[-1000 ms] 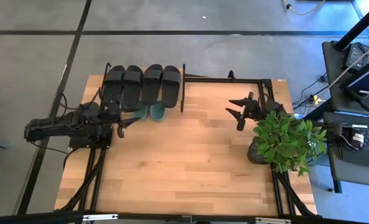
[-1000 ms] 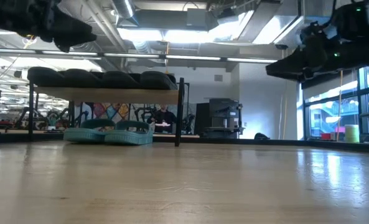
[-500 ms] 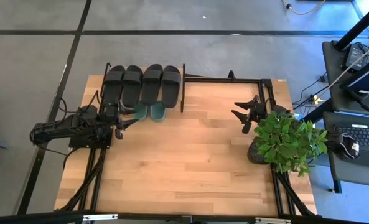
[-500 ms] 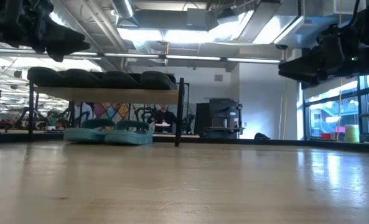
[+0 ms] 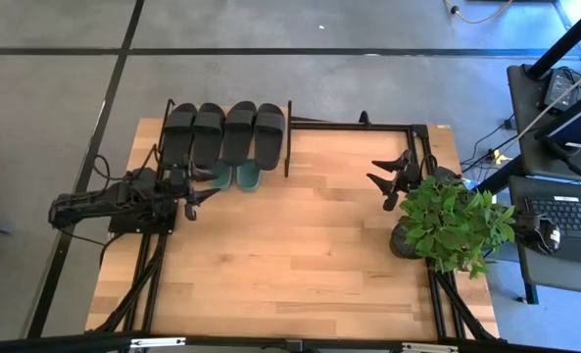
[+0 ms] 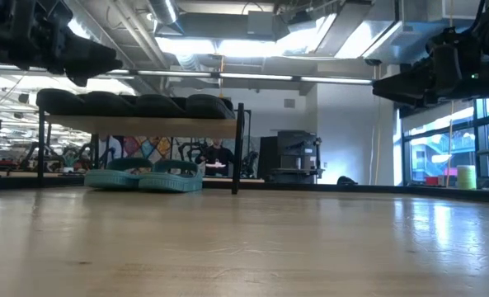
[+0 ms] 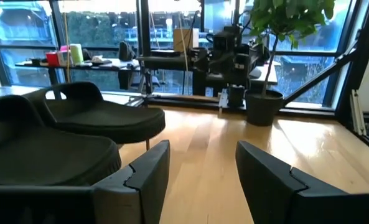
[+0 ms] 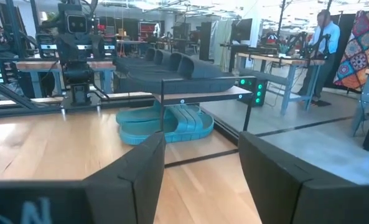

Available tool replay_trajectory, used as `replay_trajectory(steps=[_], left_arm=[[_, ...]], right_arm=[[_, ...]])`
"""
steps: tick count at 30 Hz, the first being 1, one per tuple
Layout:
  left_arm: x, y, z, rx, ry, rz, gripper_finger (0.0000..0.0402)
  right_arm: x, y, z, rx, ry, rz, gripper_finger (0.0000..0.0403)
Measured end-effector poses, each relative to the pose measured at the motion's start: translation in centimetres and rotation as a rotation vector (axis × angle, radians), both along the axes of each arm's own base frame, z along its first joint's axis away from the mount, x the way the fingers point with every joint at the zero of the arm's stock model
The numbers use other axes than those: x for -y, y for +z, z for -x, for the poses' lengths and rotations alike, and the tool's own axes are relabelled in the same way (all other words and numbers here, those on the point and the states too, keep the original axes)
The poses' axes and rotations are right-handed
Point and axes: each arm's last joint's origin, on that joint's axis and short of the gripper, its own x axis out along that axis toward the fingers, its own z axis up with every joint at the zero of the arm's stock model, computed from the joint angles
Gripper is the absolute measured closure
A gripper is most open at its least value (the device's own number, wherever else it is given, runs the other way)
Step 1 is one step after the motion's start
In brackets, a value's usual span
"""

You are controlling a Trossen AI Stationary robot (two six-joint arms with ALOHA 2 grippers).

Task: Pick and place slides into the shelf
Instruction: Return to Home Position

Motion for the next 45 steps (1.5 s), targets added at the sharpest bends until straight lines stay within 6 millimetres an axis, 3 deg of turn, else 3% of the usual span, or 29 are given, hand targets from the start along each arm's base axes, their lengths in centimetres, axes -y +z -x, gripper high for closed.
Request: replay_trajectory(steps=[9,17,26,33,45], left_arm=[[-0.1,-1.4,-0.5,0.005,-0.001,-0.001,0.0225],[-0.1,-1.5,-0.6,0.016,0.000,-0.023,0.0225],[-0.1,-1.7,-0.6,-0.011,-0.002,-0.051,0.0225],[0.0,-3.0,-1.1,0.014,-0.045,-0.058,0.0225],[0.0,-3.0,-1.1,-0.005,-0.047,-0.143,0.0225]], right_arm=[[0.0,0.0,0.0,0.001,0.000,-0.006,0.0198],[0.0,0.1,0.0,0.015,0.000,-0.002,0.0198],[-0.3,0.7,0.7,0.076,-0.009,0.041,0.0198],[-0.6,0.8,1.4,0.096,-0.008,0.045,0.0198],[-0.5,0.1,1.3,0.068,0.000,-0.065,0.0198]])
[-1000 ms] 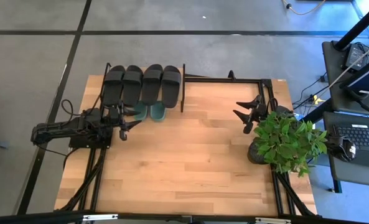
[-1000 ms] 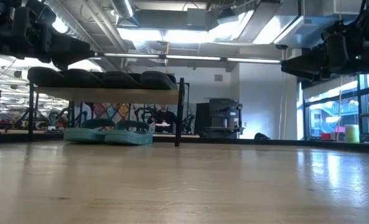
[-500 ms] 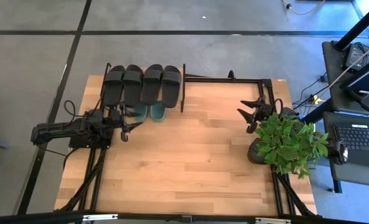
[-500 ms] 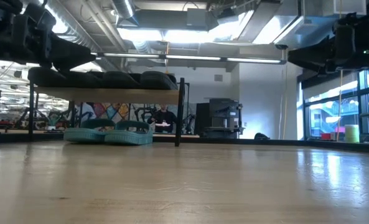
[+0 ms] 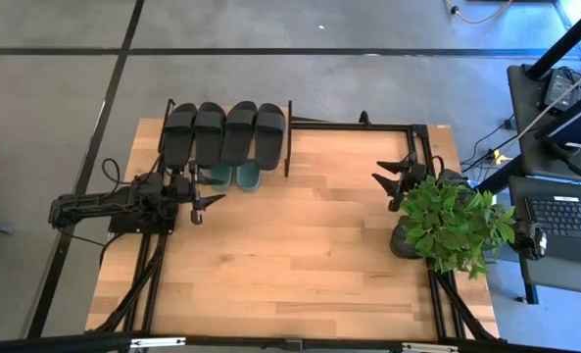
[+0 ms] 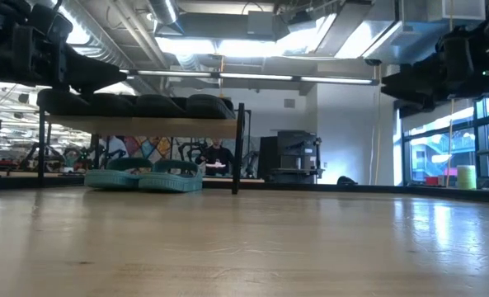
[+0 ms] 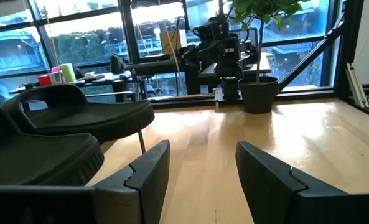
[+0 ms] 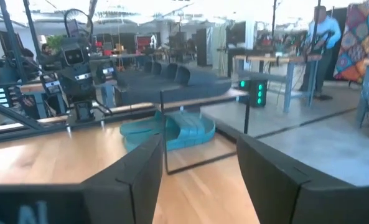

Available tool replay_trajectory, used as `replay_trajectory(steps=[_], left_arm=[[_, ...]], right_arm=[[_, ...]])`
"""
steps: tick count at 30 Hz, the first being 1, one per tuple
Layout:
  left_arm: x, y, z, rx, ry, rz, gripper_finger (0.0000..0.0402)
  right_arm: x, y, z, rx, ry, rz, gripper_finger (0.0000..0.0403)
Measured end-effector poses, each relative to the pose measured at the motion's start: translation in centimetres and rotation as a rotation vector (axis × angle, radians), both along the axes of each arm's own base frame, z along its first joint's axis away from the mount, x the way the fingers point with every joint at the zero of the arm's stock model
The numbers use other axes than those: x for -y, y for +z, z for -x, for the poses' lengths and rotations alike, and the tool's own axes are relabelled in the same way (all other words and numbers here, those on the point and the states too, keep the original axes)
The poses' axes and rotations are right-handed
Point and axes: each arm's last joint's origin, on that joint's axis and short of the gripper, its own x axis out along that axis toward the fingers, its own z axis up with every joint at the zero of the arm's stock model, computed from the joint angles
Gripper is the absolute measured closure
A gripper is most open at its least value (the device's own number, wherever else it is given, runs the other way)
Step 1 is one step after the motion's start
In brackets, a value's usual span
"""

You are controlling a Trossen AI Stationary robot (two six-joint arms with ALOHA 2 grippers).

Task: Pick and place slides into the shelf
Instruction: Return to Home Position

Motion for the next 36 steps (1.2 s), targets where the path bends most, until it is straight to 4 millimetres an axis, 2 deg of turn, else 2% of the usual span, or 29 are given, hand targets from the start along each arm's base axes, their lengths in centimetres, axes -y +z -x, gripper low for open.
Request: replay_trajectory(steps=[3,36], left_arm=[[0.00,0.00,0.00,0.001,0.000,0.007,0.0225],[0.00,0.00,0.00,0.002,0.001,0.008,0.0225]], right_arm=[[0.01,-0.28,-0.02,-0.015,0.002,-0.040,0.0198],[0.01,-0.31,-0.03,-0.019,0.002,-0.036,0.0198]])
